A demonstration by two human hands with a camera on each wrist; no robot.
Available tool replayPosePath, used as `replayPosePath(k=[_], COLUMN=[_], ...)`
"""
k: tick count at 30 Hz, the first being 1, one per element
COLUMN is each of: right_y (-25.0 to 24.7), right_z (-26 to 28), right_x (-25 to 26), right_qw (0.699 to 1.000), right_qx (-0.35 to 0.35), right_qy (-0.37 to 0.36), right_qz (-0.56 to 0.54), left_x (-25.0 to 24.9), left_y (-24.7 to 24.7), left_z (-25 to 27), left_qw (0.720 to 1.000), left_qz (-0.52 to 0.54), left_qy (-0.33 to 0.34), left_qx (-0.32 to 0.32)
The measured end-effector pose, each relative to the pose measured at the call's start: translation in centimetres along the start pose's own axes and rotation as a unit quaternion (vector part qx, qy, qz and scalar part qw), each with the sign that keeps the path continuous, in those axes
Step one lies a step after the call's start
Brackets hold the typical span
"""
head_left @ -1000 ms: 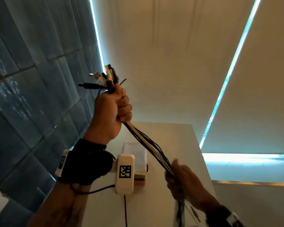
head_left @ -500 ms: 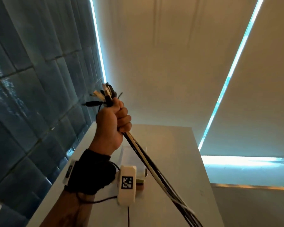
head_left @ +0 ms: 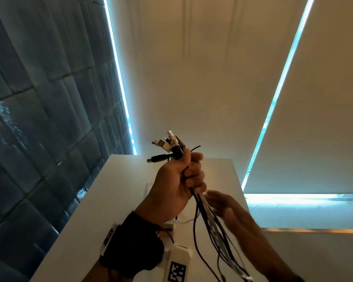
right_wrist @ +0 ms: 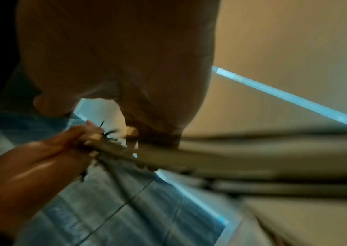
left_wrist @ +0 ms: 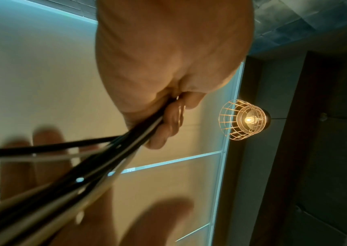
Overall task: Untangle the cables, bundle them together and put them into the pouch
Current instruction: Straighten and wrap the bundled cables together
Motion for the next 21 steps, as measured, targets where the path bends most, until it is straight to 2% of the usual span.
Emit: replayPosePath(k=[2, 3, 6, 10, 13, 17, 19, 21], right_y=[3.8, 4.9, 5.8, 7.3, 6.9, 4.9, 2.9, 1.2], right_z=[-2.1, -2.8, -3.4, -1.9, -0.2, 2.4, 2.7, 2.4], right_x=[0.5, 0.1, -1.9, -4.3, -5.7, -5.2, -3.8, -1.2], right_qw=[0.999, 0.997, 0.984, 0.971, 0.966, 0.953, 0.951, 0.941], right_qx=[0.038, 0.035, 0.056, 0.130, 0.168, 0.196, 0.197, 0.220], right_qy=[0.019, 0.021, 0.071, 0.134, 0.177, 0.231, 0.218, 0.140], right_qz=[-0.019, -0.058, -0.152, -0.149, -0.087, 0.007, 0.099, 0.216], left_x=[-0.2, -0.6, -1.9, -2.8, -3.1, -3.1, -2.4, -1.3], left_y=[-0.4, -0.6, -2.3, -5.0, -7.2, -9.8, -10.7, -10.7], left_z=[-0.3, -0.5, -1.2, -1.9, -2.3, -1.9, -1.2, -0.2], left_qw=[1.000, 0.999, 0.997, 0.998, 0.996, 0.992, 0.989, 0.984], left_qz=[-0.006, -0.018, -0.057, -0.007, 0.008, -0.047, -0.080, -0.128], left_qy=[0.013, 0.020, 0.027, 0.008, 0.009, -0.006, -0.031, -0.064], left_qx=[-0.012, -0.018, -0.046, -0.064, -0.091, -0.121, -0.121, -0.105])
Point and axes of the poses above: each hand's wrist, its own z-axis away from the middle knuckle, its own y-axis out of the palm, x = y × z, the point moved 9 cm from there along -z, towards the middle knuckle, and after that the axes turned 7 degrees about z, right-handed, at the moved point
